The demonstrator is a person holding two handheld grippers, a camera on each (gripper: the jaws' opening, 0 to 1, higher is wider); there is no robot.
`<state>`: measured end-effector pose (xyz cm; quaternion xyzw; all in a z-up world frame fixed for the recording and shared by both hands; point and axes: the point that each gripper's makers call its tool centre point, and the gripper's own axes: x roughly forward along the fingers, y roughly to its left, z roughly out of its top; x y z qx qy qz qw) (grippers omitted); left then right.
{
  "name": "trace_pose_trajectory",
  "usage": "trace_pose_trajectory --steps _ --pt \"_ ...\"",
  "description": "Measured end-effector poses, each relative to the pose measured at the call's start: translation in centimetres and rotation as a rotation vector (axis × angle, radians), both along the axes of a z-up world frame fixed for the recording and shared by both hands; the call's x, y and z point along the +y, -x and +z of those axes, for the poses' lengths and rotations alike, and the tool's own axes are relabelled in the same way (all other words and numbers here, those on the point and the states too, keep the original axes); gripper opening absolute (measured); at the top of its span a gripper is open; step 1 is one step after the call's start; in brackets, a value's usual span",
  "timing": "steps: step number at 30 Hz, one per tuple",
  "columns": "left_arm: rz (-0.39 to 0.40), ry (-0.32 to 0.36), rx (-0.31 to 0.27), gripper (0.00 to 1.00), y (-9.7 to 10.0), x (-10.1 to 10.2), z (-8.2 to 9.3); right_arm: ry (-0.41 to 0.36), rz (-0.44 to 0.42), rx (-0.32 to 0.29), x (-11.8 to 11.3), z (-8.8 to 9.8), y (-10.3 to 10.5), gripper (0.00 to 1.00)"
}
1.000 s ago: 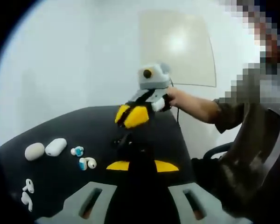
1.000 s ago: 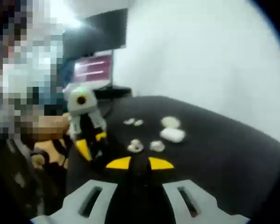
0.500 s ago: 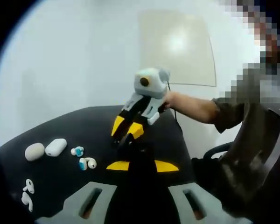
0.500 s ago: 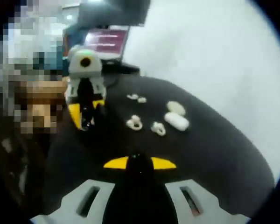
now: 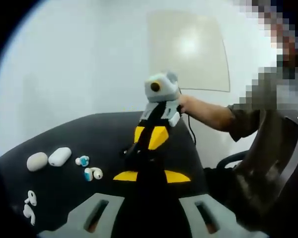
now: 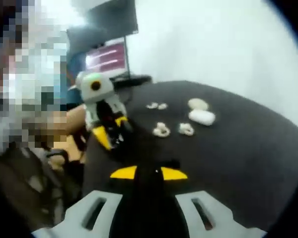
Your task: Pick up three earphones and place each one into its charging case using tactile feedback, ensure that each earphone is properly inserted and securely positioned inside the case.
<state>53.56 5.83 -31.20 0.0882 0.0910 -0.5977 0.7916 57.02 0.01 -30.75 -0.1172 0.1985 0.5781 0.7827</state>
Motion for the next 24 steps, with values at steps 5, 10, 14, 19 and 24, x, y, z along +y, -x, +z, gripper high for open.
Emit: trace_pose_trajectory --steps 5,10,14,19,24 --pt "0.000 0.000 0.000 0.15 0.0 0.0 0.0 -0.028 -0.050 -0.042 0.0 0.5 -2.4 0.18" --pt "-0.001 0.001 0.002 0.15 0.0 0.1 0.1 0.015 -0.006 0.036 1.4 -0.6 -2.3 0.18" --pt "0.000 0.001 0.001 0.15 0.0 0.1 0.1 0.057 0.007 0.083 1.8 -1.4 -2.4 0.13" --pt "0.000 0.001 0.001 0.15 0.0 0.1 0.1 -0.029 -0.026 0.042 1.8 0.8 -2.5 0.12" --pt "0.000 0.001 0.003 0.15 0.0 0.1 0.1 -0.103 -0.040 -0.101 1.1 3.3 -2.2 0.12"
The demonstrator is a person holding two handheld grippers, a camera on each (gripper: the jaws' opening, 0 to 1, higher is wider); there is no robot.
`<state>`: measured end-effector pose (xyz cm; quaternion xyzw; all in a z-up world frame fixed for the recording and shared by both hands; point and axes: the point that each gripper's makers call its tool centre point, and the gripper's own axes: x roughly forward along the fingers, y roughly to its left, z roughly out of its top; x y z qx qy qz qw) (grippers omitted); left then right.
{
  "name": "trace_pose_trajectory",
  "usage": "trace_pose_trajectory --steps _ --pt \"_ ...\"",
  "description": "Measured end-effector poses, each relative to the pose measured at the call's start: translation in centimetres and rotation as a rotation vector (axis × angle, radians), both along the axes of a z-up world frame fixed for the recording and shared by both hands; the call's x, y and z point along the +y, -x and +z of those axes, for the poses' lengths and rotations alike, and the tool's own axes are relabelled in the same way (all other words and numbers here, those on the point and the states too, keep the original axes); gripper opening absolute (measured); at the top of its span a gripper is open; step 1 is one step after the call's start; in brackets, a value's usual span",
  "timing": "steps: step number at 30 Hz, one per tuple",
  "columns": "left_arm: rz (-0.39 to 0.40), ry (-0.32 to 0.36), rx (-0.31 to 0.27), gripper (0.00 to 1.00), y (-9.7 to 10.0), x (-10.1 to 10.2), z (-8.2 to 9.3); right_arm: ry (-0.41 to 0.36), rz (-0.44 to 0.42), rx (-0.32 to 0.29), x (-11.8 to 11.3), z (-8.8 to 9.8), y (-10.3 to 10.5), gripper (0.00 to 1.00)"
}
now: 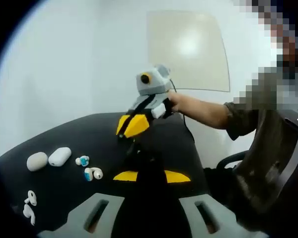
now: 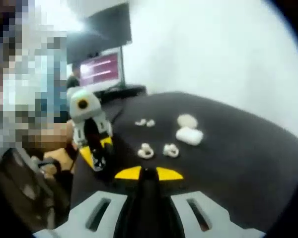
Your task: Pick up three earphones and place each one into its charging case using tactile feedback, ensure that each earphone is properly inserted and securely positioned inside the case.
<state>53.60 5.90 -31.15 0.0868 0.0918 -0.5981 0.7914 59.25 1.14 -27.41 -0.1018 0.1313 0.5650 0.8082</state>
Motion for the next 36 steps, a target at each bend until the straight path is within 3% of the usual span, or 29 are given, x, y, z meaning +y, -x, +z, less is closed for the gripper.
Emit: trace_pose_trajectory --steps 3,5,11,15,24,32,36 --pt "0.002 -0.001 -0.001 0.15 0.0 0.0 0.0 -0.130 0.071 -0.127 0.7 3.1 2.2 0.12" --pt "0.002 -0.001 -0.001 0.15 0.0 0.0 0.0 -0.152 0.094 -0.223 1.3 4.2 3.4 0.12" --pt "0.003 -0.001 0.001 0.15 0.0 0.0 0.1 0.010 0.173 -0.500 3.3 3.3 5.7 0.12" --pt "0.003 -0.001 0.001 0.15 0.0 0.0 0.1 0.054 0.230 -0.577 4.1 2.2 6.4 0.12" --pt "0.004 -0.001 0.000 0.15 -0.1 0.0 0.1 0.231 0.301 -0.828 4.2 0.9 6.3 0.12" --pt "0.004 -0.001 0.001 0.15 -0.1 0.0 0.0 0.417 0.327 -1.095 4.5 0.2 6.0 0.12" --pt "0.004 -0.001 0.003 0.15 -0.1 0.0 0.0 0.435 0.335 -1.138 4.7 0.0 6.9 0.12"
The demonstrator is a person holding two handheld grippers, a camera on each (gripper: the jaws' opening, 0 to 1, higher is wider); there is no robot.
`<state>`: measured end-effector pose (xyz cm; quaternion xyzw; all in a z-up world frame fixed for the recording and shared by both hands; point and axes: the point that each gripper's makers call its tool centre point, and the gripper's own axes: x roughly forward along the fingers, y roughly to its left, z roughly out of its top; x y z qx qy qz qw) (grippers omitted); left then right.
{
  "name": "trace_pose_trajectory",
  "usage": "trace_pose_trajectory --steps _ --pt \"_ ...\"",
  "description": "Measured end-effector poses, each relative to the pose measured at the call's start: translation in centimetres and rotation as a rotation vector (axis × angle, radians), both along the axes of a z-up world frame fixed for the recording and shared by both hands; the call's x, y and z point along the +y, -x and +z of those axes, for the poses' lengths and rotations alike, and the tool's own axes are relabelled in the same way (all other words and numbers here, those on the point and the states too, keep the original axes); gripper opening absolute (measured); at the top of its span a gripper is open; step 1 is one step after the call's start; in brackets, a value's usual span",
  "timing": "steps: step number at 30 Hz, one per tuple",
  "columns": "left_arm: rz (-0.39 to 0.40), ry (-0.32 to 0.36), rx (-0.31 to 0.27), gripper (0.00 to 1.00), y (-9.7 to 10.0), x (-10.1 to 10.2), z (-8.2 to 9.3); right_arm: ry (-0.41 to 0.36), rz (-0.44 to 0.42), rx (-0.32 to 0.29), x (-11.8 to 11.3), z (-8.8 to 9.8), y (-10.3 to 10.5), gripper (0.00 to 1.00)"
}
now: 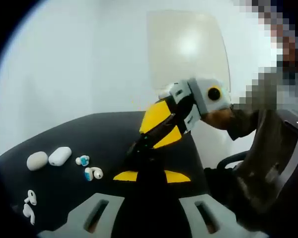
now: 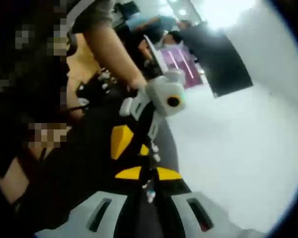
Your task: Pick up three earphones and place each one into its charging case using tactile feedback, ensure that each earphone is properly inserted and securely positioned inside the case.
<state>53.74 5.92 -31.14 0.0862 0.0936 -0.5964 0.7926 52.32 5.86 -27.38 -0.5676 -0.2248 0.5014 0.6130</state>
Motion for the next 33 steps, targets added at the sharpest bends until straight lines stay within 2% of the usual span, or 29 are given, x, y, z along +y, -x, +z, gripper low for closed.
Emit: trace_pose_trajectory --steps 2,5,7,11,14,17,19,22,24,25,27,29,33 --pt "0.001 -0.001 0.000 0.15 0.0 0.0 0.0 0.000 0.007 -0.028 0.1 -0.1 0.4 0.11" --pt "0.001 0.000 0.002 0.15 0.0 0.0 0.0 -0.028 0.017 -0.012 0.2 0.2 0.8 0.07" --pt "0.003 -0.001 -0.001 0.15 0.0 0.0 0.0 -0.042 0.014 0.025 0.0 0.1 0.8 0.07" --pt "0.004 -0.003 0.000 0.15 0.0 0.0 -0.1 -0.097 -0.005 0.184 -0.5 -0.1 0.9 0.07" --pt "0.005 -0.004 -0.002 0.15 -0.1 0.0 -0.1 -0.181 0.006 0.292 -0.9 0.4 1.2 0.07" --pt "0.005 -0.004 -0.001 0.15 -0.1 0.0 -0.1 -0.267 -0.016 0.381 -1.4 1.0 0.5 0.08" --pt "0.004 -0.004 -0.002 0.15 -0.1 -0.1 -0.1 -0.324 -0.031 0.480 -1.6 1.3 0.0 0.09" --pt "0.004 -0.004 -0.003 0.15 0.0 -0.1 -0.1 -0.347 -0.023 0.603 -1.0 1.6 0.2 0.13" --pt "0.003 -0.003 -0.001 0.15 0.0 0.0 -0.1 -0.342 -0.031 0.658 -0.2 2.2 0.3 0.13" --pt "0.002 -0.003 -0.001 0.15 0.0 0.0 -0.1 -0.354 -0.055 0.711 0.2 2.3 0.2 0.14" --pt "0.002 -0.003 -0.002 0.15 0.0 0.0 -0.1 -0.308 -0.063 0.757 1.0 2.1 0.4 0.16" --pt "0.003 -0.004 -0.004 0.15 0.0 0.0 -0.1 -0.279 -0.086 0.771 1.4 1.8 0.2 0.16" --pt "0.001 -0.005 -0.005 0.15 0.0 0.0 -0.1 -0.176 -0.147 0.732 1.7 0.3 -0.7 0.16"
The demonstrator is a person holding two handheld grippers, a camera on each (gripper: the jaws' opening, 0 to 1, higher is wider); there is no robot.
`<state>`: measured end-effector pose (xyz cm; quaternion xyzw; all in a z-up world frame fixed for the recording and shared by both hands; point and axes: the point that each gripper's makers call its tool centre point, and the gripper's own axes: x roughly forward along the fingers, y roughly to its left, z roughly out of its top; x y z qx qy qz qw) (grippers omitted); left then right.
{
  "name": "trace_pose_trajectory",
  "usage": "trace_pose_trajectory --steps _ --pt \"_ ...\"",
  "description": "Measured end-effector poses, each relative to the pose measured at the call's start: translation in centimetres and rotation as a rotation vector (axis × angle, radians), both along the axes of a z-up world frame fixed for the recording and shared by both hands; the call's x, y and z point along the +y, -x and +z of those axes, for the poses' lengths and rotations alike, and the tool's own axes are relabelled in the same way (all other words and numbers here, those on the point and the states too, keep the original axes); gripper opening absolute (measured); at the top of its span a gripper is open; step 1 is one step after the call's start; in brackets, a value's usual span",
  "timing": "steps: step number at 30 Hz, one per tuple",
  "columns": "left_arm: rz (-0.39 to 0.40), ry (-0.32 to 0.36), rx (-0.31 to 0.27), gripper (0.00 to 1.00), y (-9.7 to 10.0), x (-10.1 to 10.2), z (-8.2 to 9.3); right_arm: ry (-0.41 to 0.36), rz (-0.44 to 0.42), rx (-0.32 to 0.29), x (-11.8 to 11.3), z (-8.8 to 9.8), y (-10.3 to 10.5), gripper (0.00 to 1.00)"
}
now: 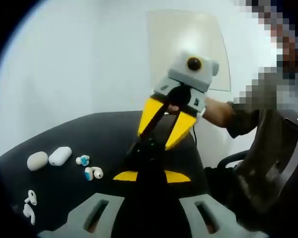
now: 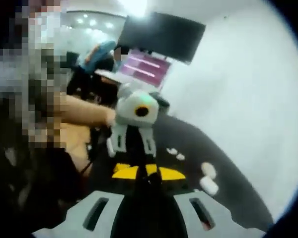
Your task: Pick up three earphones and place each one into its charging case using tactile feedback, ensure that each earphone is properly inserted and securely positioned inside the case.
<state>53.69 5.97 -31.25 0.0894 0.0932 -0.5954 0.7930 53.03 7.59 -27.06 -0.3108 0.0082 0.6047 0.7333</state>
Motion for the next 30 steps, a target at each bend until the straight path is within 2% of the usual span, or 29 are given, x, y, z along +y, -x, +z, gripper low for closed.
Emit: trace_pose_trajectory --steps 1,2,4,8,15,19,22,26,30 --pt "0.000 -0.001 -0.001 0.15 0.0 0.0 0.0 0.033 -0.003 -0.004 -0.1 -0.5 -0.1 0.16" --pt "0.008 -0.006 -0.004 0.15 -0.1 0.1 -0.1 0.019 0.011 -0.008 0.3 -0.4 0.1 0.15" --pt "0.004 -0.003 -0.004 0.15 0.0 0.0 -0.1 0.061 0.027 -0.013 0.0 -0.8 0.5 0.13" --pt "0.002 -0.001 -0.003 0.15 0.1 -0.1 0.0 0.084 0.031 -0.045 -0.7 -0.6 0.9 0.13" --pt "-0.002 -0.002 -0.004 0.14 0.1 -0.1 0.0 0.060 0.039 -0.035 -1.6 -0.7 0.6 0.14" --pt "-0.001 -0.005 -0.004 0.14 0.1 -0.1 0.0 0.036 0.050 -0.003 -1.6 -0.9 0.6 0.14" --pt "0.000 -0.005 -0.005 0.14 0.1 0.0 0.0 0.000 0.057 0.005 -1.8 -0.4 0.6 0.16" --pt "0.000 -0.006 -0.005 0.14 0.1 0.0 0.0 -0.157 0.010 0.081 -2.9 1.6 -0.2 0.27" --pt "0.000 -0.006 -0.006 0.14 0.1 0.0 0.0 -0.216 0.006 0.223 -3.9 -0.8 -1.6 0.33"
